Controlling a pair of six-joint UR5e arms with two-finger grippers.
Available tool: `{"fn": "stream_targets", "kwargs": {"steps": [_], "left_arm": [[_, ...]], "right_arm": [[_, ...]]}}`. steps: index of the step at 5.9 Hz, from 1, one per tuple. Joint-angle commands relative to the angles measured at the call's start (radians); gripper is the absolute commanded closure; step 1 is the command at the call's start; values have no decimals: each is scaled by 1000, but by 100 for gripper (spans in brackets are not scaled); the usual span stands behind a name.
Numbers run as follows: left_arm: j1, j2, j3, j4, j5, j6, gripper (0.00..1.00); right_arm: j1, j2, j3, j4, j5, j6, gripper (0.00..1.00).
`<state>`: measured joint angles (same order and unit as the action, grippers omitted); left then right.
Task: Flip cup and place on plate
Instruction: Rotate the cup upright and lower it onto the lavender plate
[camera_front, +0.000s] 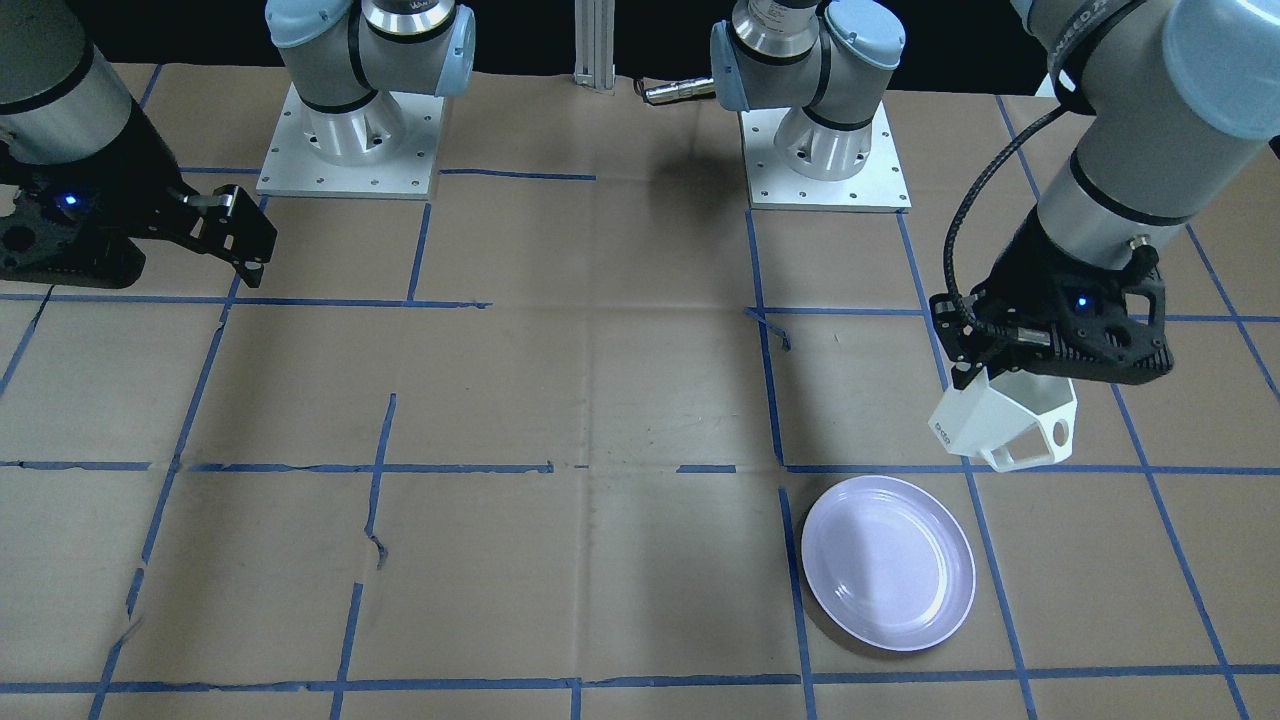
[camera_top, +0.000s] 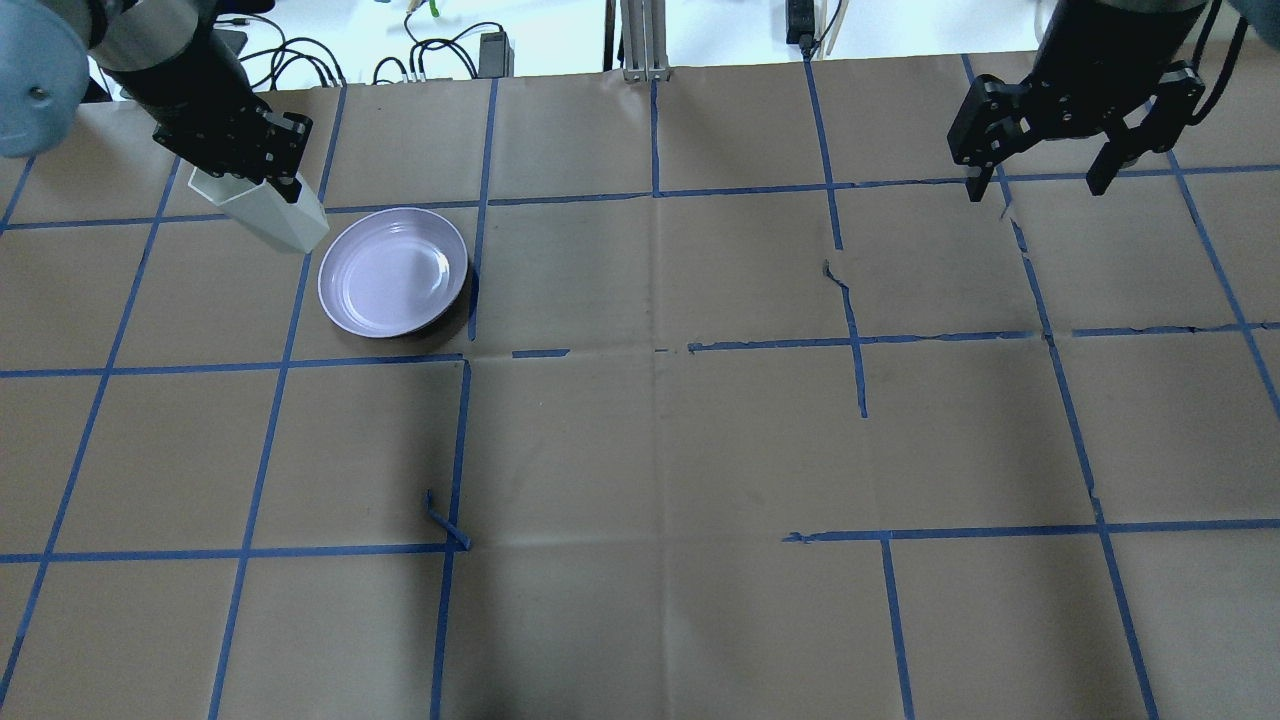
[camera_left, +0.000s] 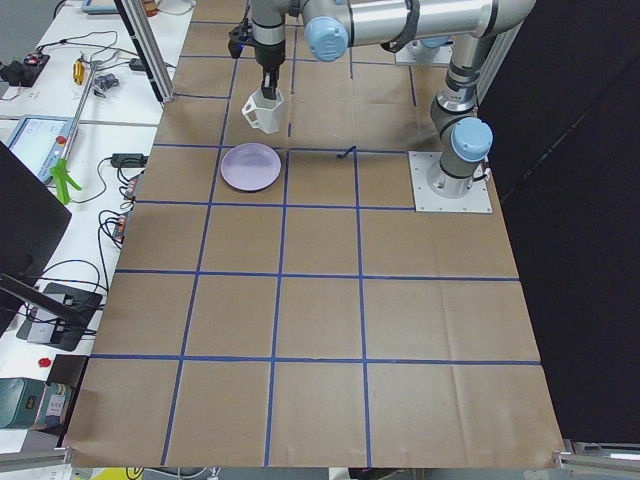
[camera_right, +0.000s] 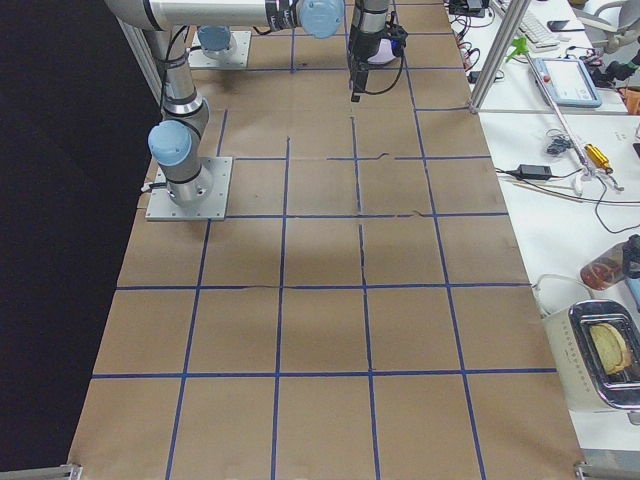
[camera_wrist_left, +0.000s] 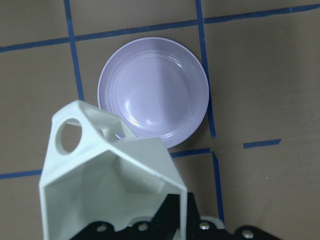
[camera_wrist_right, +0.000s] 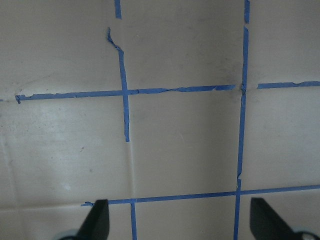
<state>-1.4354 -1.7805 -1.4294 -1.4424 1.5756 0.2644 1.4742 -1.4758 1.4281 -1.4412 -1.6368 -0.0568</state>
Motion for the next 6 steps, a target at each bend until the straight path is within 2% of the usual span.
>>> {"fn": "stream_targets", "kwargs": {"steps": [1,3,4,6], "left_arm": [[-13,-164,148,13,9,-4,100],[-25,-223,152,39,7,-19,100],[-52,-285,127,86,10,-22,100],[-89,-345,22,213,125,-25,100]], "right_arm": [[0,0,0,-1,0,0,0],[0,0,0,1,0,0,0],[0,0,0,-1,0,0,0],[0,0,0,1,0,0,0]]}}
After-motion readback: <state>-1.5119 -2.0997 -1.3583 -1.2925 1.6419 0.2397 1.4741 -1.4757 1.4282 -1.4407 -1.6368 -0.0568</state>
